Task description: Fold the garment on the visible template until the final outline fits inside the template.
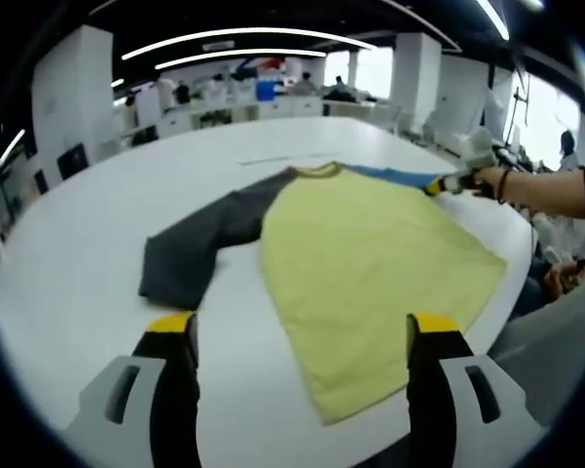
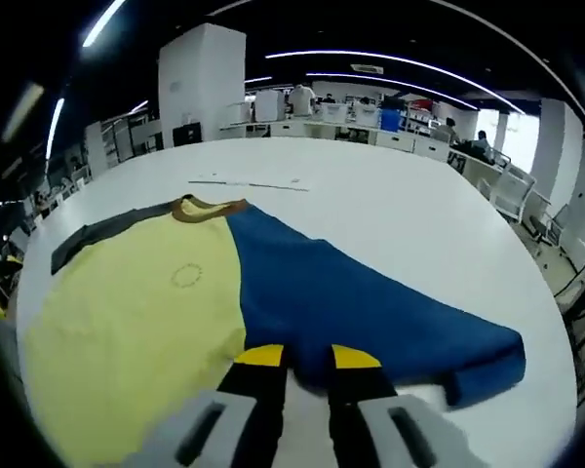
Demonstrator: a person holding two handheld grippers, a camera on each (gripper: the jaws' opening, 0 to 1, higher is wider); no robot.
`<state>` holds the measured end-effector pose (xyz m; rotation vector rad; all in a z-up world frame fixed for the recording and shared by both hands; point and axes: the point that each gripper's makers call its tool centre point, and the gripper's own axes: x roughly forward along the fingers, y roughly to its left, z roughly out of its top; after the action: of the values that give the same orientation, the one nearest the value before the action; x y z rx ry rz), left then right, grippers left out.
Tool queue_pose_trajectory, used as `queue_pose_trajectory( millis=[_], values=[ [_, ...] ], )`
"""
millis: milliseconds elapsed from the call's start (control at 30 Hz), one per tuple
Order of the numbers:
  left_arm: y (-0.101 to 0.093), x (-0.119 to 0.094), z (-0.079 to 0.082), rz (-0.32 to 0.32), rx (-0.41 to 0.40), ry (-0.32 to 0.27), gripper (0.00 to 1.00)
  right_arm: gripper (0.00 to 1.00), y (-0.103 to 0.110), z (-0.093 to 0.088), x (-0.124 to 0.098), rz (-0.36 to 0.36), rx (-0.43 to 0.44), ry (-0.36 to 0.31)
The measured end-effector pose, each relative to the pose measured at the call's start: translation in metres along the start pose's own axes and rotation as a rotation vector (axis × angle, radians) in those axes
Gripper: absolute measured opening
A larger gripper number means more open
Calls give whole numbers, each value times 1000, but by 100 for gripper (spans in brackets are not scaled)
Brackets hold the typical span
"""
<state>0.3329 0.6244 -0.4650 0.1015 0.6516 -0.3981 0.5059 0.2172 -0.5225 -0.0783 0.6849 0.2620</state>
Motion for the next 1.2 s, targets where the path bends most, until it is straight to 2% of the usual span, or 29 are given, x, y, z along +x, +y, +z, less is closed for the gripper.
queue_pose_trajectory(
  millis=[67, 100, 133, 233, 400, 533, 567, 900, 1200],
  values=[
    [0, 1, 1, 2, 2, -3, 86, 25, -3, 3, -6, 1, 55, -14],
    [0, 1, 1, 2, 2, -4, 87, 27, -7, 4, -9, -4, 67, -21],
    [0, 1, 2, 3, 0, -5, 89, 29, 0, 9, -14, -8, 70, -24],
    [-1, 2, 2, -2, -1, -3, 90, 35, -6, 12, -21, -20, 101, -41],
    [-2, 2, 1, -6, 6, 3, 91, 36, -20, 12, -36, -66, 124, -48],
    [-2, 1, 0, -5, 6, 4, 92, 36, -43, 0, -44, -150, 167, -17],
    [-2, 1, 1, -4, 6, 3, 92, 36, -45, -1, -45, -153, 179, -16],
    [-2, 0, 4, 4, 8, -10, 94, 34, -69, -22, -47, -247, 232, 44],
    [2, -2, 0, 14, 0, 4, 93, 17, -84, -31, -42, -290, 171, 72]
  ],
)
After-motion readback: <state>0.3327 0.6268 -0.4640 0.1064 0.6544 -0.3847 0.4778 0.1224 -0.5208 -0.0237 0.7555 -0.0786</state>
